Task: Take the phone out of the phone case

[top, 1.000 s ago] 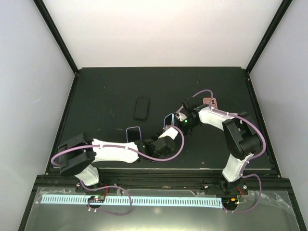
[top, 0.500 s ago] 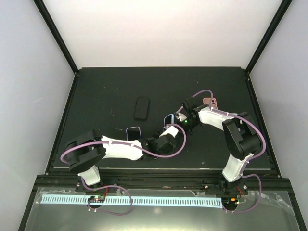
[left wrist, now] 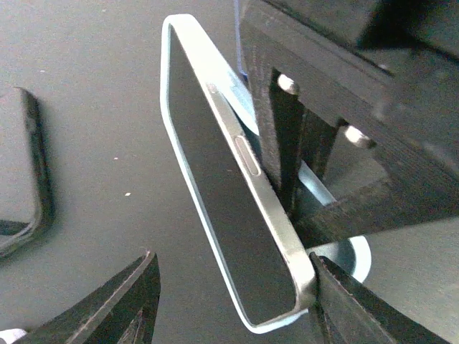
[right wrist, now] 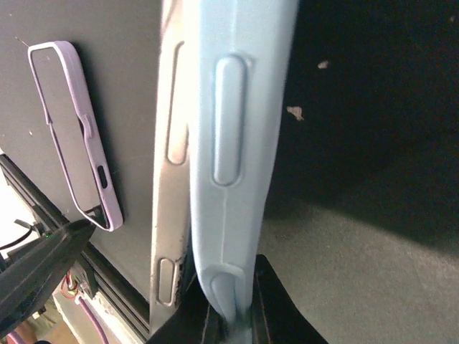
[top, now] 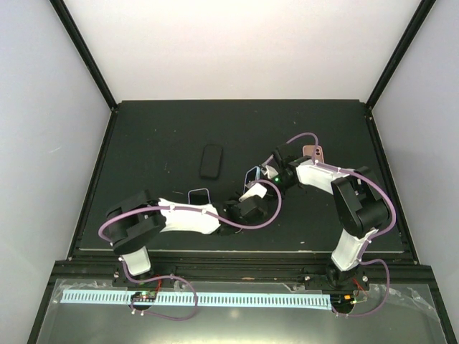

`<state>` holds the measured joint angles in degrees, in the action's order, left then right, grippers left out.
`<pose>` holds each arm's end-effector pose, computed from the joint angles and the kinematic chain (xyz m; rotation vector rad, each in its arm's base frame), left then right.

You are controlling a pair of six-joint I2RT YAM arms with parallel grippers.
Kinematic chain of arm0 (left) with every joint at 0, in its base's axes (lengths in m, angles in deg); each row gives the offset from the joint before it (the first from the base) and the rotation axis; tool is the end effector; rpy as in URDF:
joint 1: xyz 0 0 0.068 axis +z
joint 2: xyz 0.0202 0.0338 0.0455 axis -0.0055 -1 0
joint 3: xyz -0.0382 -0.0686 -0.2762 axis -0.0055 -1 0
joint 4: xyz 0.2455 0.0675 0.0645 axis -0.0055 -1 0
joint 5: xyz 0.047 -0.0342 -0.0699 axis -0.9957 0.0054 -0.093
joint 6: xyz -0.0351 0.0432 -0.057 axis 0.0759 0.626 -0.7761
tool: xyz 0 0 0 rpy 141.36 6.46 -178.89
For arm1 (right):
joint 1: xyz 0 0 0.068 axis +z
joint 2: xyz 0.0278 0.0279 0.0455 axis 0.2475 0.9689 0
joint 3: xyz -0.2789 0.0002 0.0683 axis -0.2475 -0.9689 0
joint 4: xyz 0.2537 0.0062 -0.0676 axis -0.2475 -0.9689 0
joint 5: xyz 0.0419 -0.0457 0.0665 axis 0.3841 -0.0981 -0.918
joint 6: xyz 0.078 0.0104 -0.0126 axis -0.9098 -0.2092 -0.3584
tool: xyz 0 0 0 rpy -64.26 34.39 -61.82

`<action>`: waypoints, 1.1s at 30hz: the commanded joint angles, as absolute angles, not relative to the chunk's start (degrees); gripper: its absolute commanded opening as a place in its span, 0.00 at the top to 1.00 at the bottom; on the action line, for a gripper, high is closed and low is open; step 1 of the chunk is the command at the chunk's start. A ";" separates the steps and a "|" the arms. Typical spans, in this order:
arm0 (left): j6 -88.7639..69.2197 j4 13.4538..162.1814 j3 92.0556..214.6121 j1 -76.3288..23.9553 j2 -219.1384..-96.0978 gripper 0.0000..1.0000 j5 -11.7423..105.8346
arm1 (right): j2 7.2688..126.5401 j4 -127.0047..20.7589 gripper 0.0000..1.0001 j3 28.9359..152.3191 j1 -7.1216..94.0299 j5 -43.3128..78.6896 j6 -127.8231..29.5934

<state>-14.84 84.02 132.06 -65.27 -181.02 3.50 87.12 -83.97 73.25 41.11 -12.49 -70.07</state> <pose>0.1835 -0.3083 0.1475 0.6851 2.1346 -0.0051 0.2755 0.1862 0.1391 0.1097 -2.8844 -1.0581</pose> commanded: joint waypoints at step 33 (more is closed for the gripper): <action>-19.11 85.56 117.63 -62.12 -156.26 0.98 -2.51 | 71.42 -83.43 0.99 68.87 40.43 8.82 -63.05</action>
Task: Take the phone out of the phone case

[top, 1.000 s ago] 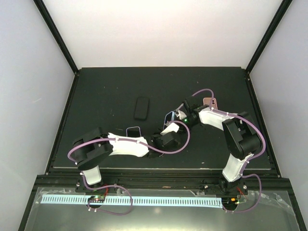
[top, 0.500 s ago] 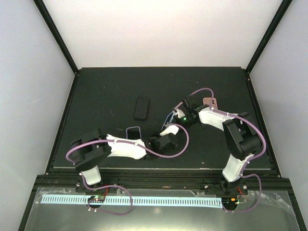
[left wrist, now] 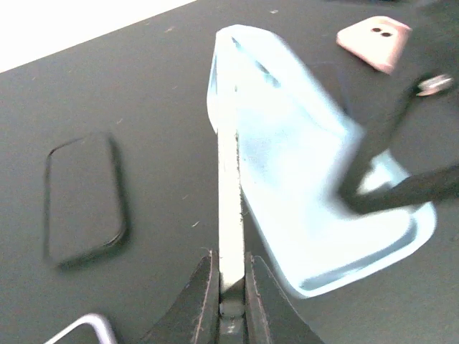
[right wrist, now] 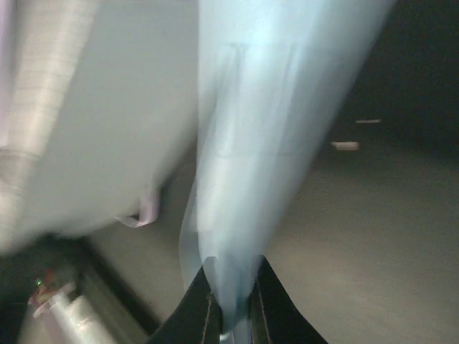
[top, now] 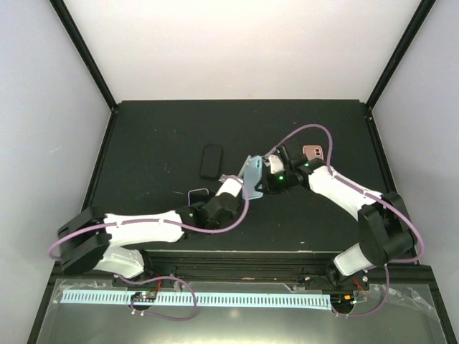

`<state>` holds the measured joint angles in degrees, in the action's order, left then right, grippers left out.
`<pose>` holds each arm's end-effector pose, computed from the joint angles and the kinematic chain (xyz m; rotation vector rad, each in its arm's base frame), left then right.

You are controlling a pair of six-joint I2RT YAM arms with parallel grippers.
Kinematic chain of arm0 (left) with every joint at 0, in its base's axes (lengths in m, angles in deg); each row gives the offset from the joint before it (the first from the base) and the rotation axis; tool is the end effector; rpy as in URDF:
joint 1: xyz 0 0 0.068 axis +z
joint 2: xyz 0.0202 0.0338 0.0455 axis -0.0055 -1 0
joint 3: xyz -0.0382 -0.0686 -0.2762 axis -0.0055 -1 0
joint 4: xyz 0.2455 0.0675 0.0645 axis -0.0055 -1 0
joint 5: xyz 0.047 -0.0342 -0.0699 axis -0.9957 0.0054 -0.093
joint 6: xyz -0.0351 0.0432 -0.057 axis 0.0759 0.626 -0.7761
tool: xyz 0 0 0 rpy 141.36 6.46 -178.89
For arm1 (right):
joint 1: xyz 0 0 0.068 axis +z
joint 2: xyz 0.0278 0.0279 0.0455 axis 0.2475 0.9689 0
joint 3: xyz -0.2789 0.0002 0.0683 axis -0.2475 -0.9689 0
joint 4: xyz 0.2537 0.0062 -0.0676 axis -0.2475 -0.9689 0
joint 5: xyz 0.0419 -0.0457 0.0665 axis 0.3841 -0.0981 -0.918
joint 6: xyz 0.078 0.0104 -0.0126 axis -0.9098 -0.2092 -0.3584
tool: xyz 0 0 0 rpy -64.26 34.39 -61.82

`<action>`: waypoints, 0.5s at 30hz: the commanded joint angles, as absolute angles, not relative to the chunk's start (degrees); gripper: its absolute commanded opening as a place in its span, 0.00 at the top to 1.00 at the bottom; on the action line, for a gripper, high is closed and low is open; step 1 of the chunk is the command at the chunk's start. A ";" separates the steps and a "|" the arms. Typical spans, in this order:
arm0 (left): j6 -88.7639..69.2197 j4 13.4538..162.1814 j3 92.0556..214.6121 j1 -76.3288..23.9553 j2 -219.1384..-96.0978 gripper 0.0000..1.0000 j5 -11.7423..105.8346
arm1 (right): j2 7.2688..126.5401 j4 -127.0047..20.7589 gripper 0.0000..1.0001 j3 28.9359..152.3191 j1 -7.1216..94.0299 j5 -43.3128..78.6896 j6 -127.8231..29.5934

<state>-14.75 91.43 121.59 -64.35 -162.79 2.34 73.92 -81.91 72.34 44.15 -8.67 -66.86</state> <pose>0.1686 -0.2608 0.2026 0.5029 1.9857 -0.1877 0.2570 0.1916 0.2043 -0.3499 2.7340 1.0820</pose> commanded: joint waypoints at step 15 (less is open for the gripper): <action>-6.48 84.82 125.22 -57.24 -161.04 0.99 -2.20 | 52.54 -79.23 0.99 66.77 24.89 14.58 -52.76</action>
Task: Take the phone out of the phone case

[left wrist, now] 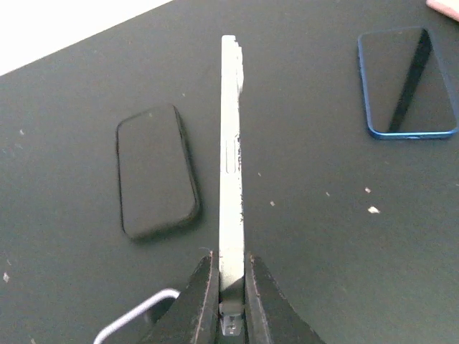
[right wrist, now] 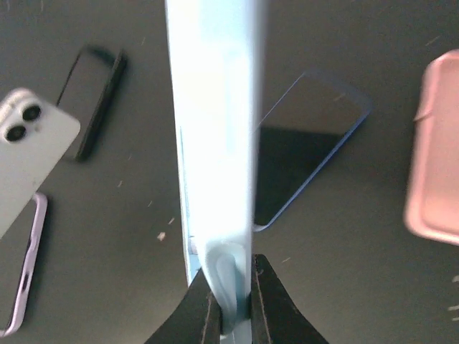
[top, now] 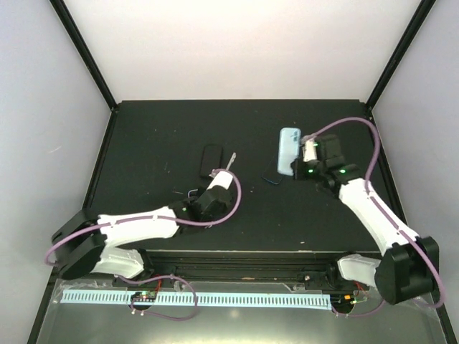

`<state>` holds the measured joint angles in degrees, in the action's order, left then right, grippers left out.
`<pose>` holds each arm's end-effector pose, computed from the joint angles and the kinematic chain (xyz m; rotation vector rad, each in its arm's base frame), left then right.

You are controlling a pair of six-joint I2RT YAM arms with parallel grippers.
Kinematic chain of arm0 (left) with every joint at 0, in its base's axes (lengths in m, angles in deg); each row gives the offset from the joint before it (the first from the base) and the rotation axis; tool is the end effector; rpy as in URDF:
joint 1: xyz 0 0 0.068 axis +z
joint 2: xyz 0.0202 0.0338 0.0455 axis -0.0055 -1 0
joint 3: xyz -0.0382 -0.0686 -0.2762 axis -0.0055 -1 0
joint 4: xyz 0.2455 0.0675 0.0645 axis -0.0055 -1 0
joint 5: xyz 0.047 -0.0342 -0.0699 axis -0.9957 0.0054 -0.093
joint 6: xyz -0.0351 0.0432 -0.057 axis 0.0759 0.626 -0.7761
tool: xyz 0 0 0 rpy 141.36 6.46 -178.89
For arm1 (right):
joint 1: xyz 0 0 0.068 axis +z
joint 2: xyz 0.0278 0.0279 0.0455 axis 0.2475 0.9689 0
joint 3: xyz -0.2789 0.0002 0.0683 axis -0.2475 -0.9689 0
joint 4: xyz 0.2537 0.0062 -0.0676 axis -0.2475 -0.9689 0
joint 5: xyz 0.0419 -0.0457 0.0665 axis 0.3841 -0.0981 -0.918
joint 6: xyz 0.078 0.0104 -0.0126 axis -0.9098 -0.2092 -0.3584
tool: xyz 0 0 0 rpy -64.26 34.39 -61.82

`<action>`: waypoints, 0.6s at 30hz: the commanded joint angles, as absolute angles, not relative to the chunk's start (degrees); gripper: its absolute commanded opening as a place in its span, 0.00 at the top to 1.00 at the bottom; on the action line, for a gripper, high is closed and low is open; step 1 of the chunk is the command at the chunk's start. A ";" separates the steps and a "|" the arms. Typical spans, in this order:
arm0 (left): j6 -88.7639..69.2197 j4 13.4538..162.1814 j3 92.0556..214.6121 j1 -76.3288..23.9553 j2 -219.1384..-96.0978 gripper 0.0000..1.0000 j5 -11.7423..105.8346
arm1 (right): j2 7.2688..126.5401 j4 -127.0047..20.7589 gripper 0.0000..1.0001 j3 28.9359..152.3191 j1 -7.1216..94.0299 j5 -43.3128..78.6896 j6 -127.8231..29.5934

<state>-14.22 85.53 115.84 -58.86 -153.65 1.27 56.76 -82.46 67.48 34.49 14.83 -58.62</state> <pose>0.1728 -0.2080 0.2013 0.4283 2.0238 -0.0724 0.2543 0.1067 0.2502 -0.1683 2.4554 0.5073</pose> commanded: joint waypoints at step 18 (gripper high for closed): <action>9.56 72.98 156.68 -54.98 -197.91 0.98 -17.59 | 71.05 -92.42 0.99 71.00 -5.83 -29.59 -36.97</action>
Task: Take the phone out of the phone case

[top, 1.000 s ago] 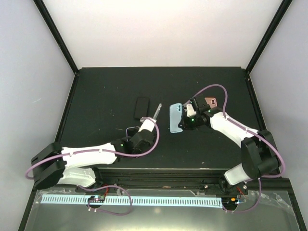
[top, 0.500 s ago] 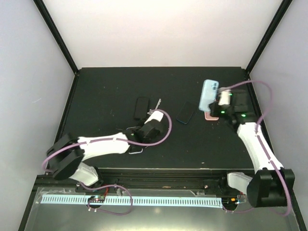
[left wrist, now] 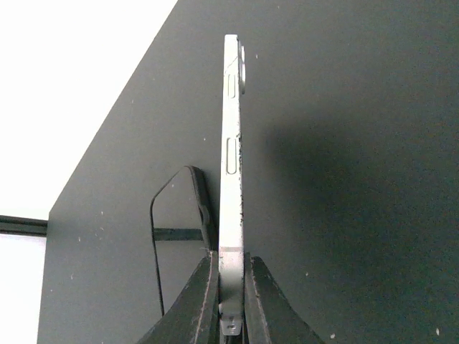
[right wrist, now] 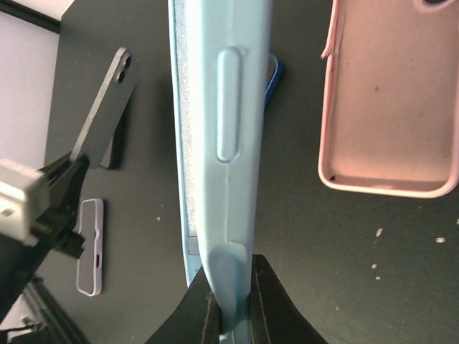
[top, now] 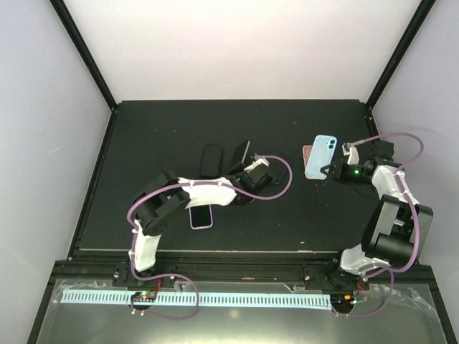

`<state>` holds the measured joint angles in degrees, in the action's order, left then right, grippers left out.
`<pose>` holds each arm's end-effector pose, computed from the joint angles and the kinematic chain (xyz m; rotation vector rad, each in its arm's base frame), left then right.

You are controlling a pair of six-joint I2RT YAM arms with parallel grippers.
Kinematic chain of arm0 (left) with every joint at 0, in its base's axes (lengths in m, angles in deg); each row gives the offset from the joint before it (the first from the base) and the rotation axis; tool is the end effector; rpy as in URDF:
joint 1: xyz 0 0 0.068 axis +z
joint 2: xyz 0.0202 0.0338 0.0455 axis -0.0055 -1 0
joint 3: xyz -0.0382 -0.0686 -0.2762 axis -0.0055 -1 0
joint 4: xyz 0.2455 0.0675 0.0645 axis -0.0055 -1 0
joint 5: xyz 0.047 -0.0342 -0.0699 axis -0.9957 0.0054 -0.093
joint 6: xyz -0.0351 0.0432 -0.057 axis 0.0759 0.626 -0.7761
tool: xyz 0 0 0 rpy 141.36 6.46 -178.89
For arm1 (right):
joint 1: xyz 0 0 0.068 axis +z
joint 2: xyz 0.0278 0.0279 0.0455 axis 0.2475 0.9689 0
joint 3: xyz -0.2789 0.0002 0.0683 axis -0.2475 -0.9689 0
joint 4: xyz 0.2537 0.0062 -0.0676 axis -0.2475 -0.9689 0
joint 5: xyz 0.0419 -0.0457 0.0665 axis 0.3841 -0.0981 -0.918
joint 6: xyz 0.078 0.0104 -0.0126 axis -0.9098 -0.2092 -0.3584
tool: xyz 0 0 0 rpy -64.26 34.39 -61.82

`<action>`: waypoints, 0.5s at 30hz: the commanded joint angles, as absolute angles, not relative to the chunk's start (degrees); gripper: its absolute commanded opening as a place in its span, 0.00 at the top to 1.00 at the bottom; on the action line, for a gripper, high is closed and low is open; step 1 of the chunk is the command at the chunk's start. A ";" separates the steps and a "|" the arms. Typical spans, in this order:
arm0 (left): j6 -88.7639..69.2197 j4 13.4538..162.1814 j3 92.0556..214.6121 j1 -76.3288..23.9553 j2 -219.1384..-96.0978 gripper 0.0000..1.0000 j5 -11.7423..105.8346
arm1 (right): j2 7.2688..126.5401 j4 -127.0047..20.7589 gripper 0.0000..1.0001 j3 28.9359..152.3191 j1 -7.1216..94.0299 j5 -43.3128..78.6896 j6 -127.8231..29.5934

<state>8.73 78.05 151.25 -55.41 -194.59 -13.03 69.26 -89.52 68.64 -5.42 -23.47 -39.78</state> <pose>0.2832 -0.3197 0.1608 0.7703 1.9775 0.6098 0.2797 -0.0456 0.2106 0.1394 2.4253 0.9807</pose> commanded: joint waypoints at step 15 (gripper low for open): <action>7.31 66.99 163.75 -54.79 -207.84 0.71 -12.99 | 69.52 -89.96 0.99 70.02 -5.80 -24.55 -37.92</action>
<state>8.64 70.80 162.07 -54.91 -206.76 -15.34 71.03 -91.38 68.97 -5.44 -26.13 -38.49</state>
